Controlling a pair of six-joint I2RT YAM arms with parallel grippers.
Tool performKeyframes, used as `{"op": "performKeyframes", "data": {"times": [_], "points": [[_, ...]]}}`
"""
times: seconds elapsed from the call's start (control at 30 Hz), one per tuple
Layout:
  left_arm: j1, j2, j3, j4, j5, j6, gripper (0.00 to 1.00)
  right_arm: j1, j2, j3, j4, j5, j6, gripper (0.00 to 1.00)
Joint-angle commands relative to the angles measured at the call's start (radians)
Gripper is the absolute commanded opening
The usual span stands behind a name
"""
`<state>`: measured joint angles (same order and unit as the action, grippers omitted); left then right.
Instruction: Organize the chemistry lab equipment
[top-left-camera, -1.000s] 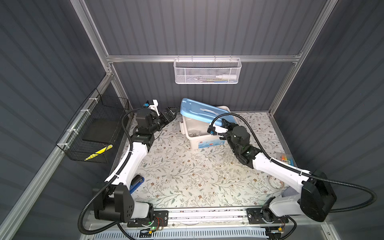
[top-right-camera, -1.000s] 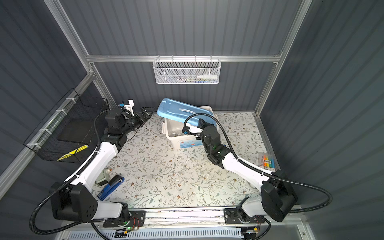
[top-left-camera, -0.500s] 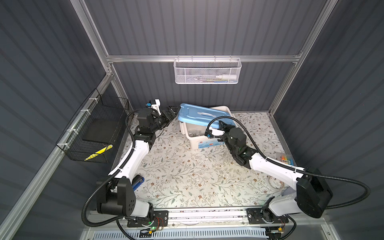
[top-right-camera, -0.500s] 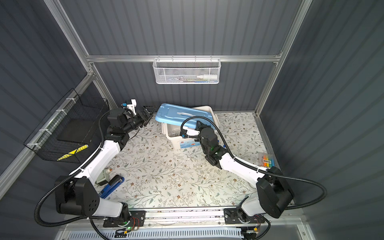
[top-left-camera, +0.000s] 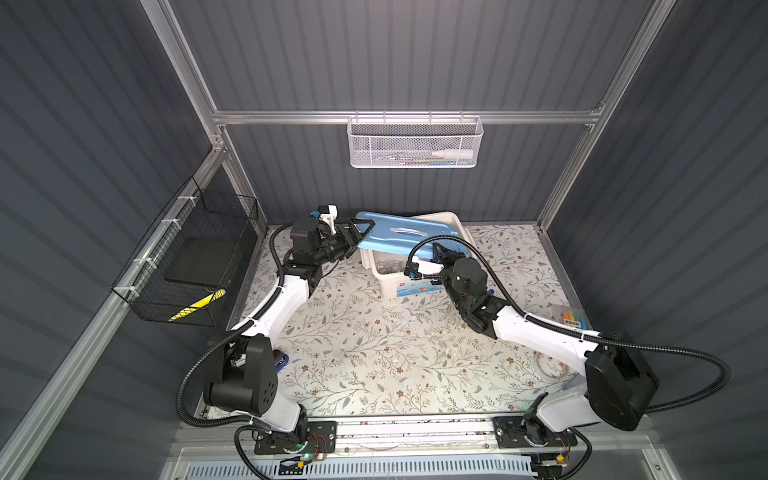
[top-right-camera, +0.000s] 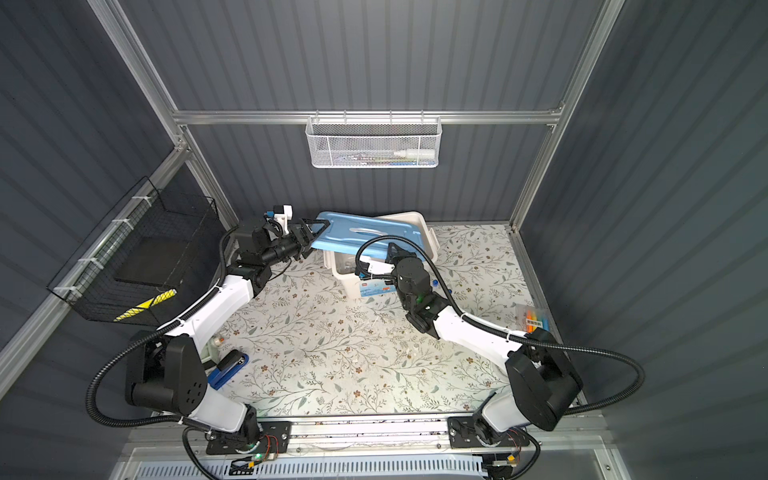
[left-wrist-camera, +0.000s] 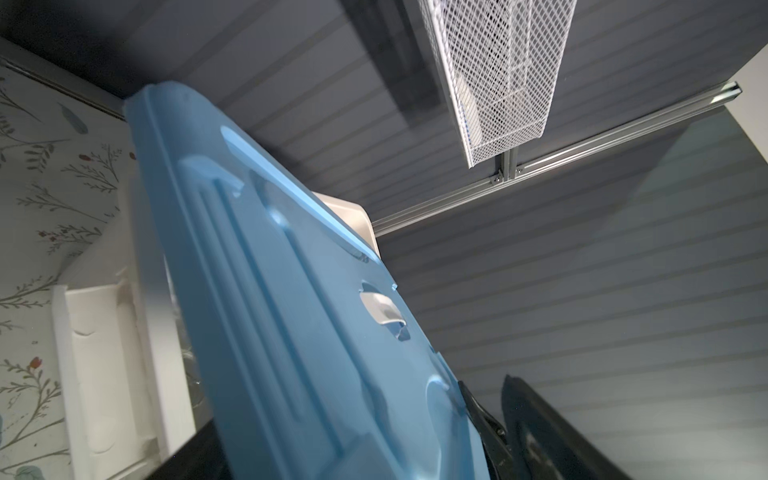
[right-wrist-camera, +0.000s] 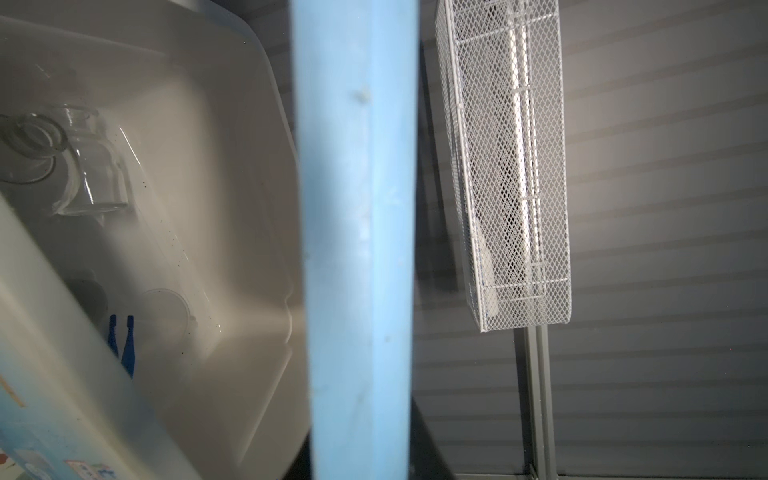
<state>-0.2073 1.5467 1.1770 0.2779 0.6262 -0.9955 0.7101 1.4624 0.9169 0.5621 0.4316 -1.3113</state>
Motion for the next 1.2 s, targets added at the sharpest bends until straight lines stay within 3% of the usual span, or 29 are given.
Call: {"op": "performKeyframes", "data": {"times": [0.0, 0.33, 0.53, 0.73, 1.17], "points": [[-0.001, -0.008, 0.0, 0.037, 0.031, -0.002, 0.81, 0.009, -0.005, 0.007, 0.082, 0.003, -0.002, 0.23], [-0.001, -0.021, -0.071, 0.072, 0.024, 0.013, 0.5, 0.016, -0.031, 0.006, -0.021, -0.023, 0.07, 0.29], [-0.001, -0.02, -0.092, 0.089, 0.024, 0.011, 0.45, 0.011, -0.028, 0.024, -0.074, -0.023, 0.085, 0.36], [-0.001, -0.033, -0.116, 0.095, 0.013, 0.019, 0.43, -0.012, -0.037, 0.062, -0.215, -0.044, 0.184, 0.49], [-0.001, -0.047, -0.191, 0.132, 0.007, 0.024, 0.34, -0.085, -0.087, 0.1, -0.39, -0.126, 0.368, 0.66]]}}
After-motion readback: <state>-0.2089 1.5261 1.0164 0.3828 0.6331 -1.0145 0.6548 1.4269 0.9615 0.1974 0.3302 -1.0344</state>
